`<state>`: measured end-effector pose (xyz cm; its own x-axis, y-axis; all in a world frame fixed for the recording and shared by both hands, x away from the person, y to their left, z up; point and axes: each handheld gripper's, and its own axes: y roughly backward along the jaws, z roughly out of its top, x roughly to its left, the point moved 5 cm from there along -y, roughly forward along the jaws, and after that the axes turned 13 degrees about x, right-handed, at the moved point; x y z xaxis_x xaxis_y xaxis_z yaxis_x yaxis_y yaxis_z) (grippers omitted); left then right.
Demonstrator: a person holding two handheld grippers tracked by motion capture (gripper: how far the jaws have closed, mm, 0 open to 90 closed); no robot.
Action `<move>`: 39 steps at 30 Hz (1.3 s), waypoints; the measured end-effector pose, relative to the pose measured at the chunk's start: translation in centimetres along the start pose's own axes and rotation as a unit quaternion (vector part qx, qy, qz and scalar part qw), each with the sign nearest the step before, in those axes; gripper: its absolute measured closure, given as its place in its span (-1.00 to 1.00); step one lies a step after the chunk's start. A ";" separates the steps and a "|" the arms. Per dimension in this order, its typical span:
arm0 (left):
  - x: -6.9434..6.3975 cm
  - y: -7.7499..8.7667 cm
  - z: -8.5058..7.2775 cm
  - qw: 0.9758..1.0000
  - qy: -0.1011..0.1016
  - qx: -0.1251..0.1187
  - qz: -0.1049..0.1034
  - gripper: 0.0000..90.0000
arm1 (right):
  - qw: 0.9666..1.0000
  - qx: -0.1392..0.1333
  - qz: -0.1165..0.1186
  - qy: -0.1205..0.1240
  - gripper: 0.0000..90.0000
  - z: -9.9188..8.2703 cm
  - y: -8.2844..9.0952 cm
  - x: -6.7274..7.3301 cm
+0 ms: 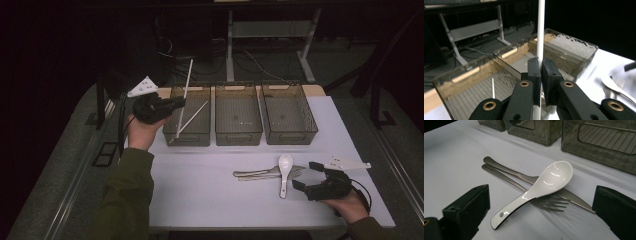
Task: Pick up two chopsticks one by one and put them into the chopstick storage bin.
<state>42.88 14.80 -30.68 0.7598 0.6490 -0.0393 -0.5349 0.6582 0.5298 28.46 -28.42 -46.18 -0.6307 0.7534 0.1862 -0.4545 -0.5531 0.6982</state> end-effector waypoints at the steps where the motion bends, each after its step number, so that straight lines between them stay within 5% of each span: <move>1: 0.3 -0.2 0.2 1.000 0.001 -0.002 0.002 0.88 | 1.000 0.000 0.000 0.001 -0.97 0.0 0.0 0.0; 8: 2.0 -1.5 0.4 1.000 0.008 -0.004 0.015 0.88 | 1.000 -0.002 0.000 0.000 -0.97 0.0 0.0 0.0; 18: 3.5 -3.7 -1.4 0.999 0.028 0.030 0.027 0.88 | 1.000 -0.001 0.000 0.001 -0.97 0.0 0.1 0.0; 39: 5.4 -6.5 -6.6 0.991 0.060 0.114 0.039 0.87 | 1.000 -0.001 0.000 -0.001 -0.97 -0.1 0.1 0.0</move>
<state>48.05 16.55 -39.92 0.6623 0.7446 -0.0839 -0.4827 0.5097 0.7122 28.39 -28.50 -46.19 -0.6293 0.7542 0.1875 -0.4559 -0.5536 0.6969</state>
